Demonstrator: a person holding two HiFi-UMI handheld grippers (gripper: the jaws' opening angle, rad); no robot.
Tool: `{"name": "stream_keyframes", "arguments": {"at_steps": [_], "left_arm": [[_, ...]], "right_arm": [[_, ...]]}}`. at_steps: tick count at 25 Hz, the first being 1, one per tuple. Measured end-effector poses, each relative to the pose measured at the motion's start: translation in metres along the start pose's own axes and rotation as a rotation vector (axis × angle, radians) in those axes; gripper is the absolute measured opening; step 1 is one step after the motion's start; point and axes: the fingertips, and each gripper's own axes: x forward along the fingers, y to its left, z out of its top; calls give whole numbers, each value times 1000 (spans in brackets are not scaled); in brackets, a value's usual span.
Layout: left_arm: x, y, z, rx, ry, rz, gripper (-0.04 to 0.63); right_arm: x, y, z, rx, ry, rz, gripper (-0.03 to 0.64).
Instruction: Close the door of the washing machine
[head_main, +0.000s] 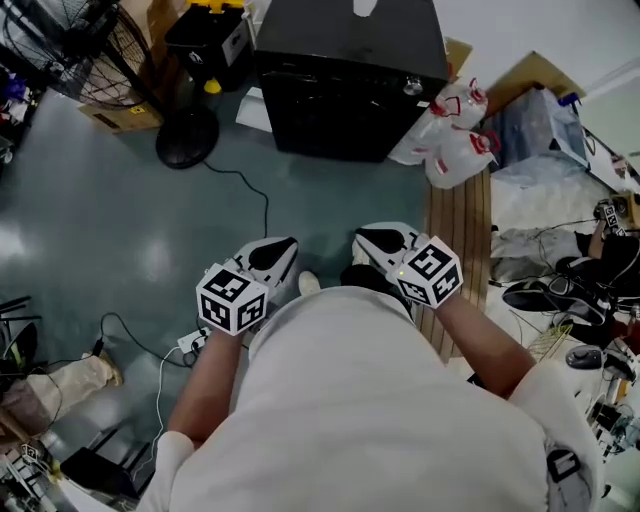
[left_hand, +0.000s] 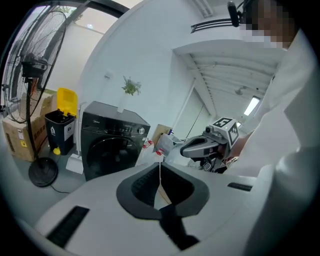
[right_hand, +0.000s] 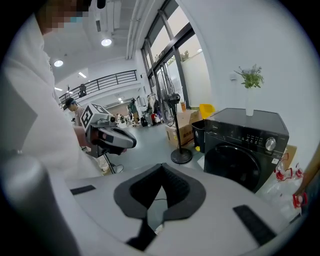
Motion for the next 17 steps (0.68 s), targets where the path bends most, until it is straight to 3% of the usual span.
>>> {"name": "stream_keyframes", "arguments": {"at_steps": [10, 17], "left_arm": [[29, -3, -3, 8, 40, -26, 21], [73, -1, 9, -9, 76, -31, 21]], "right_arm": [[-8, -17, -14, 26, -2, -10, 8], [-20, -58, -20, 43, 7, -5, 8]]}}
